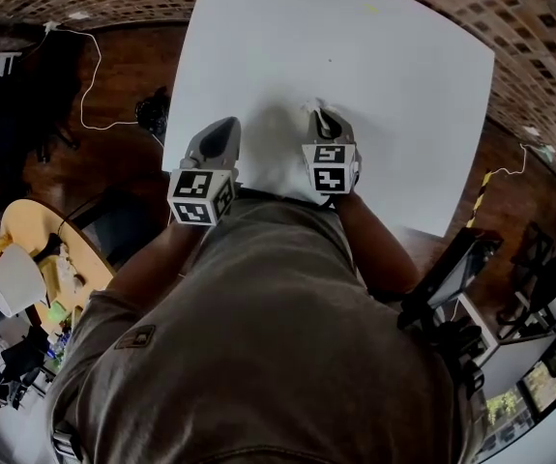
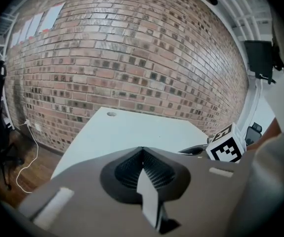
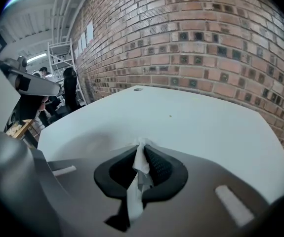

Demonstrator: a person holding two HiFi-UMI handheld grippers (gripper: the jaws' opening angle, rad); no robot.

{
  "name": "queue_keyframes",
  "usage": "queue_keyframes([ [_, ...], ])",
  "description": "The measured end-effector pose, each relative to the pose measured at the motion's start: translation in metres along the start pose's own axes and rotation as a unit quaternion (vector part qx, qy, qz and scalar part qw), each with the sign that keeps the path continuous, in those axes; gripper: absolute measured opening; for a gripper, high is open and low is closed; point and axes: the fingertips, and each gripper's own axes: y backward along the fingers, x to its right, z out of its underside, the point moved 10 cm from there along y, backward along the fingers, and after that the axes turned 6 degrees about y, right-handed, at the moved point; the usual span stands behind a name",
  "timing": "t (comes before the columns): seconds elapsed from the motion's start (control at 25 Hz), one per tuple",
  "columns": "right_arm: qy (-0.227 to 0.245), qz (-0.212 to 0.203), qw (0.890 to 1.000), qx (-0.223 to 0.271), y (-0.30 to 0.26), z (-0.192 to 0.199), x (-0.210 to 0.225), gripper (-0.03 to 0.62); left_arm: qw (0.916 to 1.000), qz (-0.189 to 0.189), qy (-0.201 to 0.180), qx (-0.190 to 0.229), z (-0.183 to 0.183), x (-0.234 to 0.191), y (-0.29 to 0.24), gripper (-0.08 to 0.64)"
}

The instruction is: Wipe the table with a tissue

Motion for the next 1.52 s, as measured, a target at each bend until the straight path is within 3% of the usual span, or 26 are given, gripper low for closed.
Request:
queue_keyframes([
  [0.28,-0.011,0.004,1.0,0.003,0.01,0.01,0.007,0.035,0.9997,0.02,-0.012,-0.006,0.003,0.013,-0.007,0.002],
  [1.0,-0.062,0.073,0.995,-0.01,0.055,0.059,0.075,0.037,0.9977,0.057,-0.032,-0.016,0.01,0.068,-0.028,0.002],
  [1.16,-0.062,0.073,0.995,0.006,0.053,0.048,0.077,0.035,0.9981,0.052,-0.031,-0.009,0.01,0.065,-0.027,0.002],
  [1.52,-0.026,0.073,0.995,0.07,0.048,-0.02,0.084,0.037,0.9989,0.044,-0.015,0.006,-0.007,0.048,-0.036,0.002],
])
